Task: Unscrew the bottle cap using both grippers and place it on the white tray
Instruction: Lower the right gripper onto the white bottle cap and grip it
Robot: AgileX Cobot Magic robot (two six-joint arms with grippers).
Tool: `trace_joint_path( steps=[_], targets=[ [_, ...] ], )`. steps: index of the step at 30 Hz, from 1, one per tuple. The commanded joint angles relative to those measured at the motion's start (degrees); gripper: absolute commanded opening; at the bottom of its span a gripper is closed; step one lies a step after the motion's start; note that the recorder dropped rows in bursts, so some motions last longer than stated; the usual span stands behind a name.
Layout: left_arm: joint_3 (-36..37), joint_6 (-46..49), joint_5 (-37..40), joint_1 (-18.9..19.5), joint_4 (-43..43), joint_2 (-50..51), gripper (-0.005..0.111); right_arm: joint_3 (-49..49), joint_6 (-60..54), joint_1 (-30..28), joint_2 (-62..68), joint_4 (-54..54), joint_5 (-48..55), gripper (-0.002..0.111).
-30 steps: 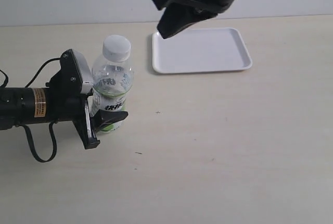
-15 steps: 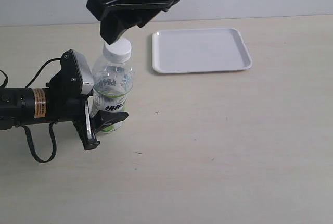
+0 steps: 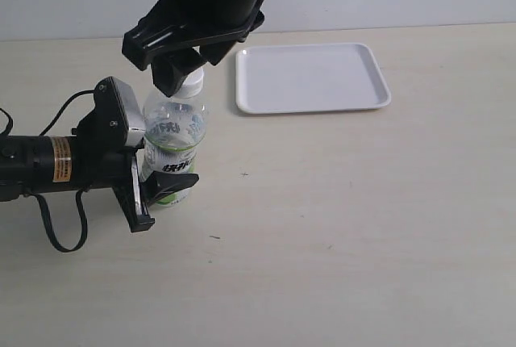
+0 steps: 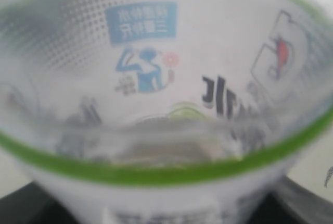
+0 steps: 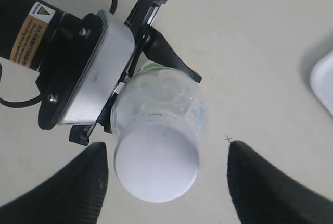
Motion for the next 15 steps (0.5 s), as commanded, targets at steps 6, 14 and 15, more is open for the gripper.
trace_joint_path(
  steps=[6, 14, 15],
  targets=[
    [-0.35, 0.03, -0.55, -0.17, 0.15, -0.49, 0.000, -1.27, 0.16, 0.15, 0.73, -0.20, 0.33, 0.064],
    [-0.35, 0.27, -0.55, -0.17, 0.03, -0.49, 0.000, -3.39, 0.64, 0.15, 0.73, -0.07, 2.87, 0.059],
    [-0.35, 0.26, -0.55, -0.17, -0.08, -0.49, 0.000, -3.39, 0.64, 0.15, 0.86, -0.07, 3.32, 0.059]
  ],
)
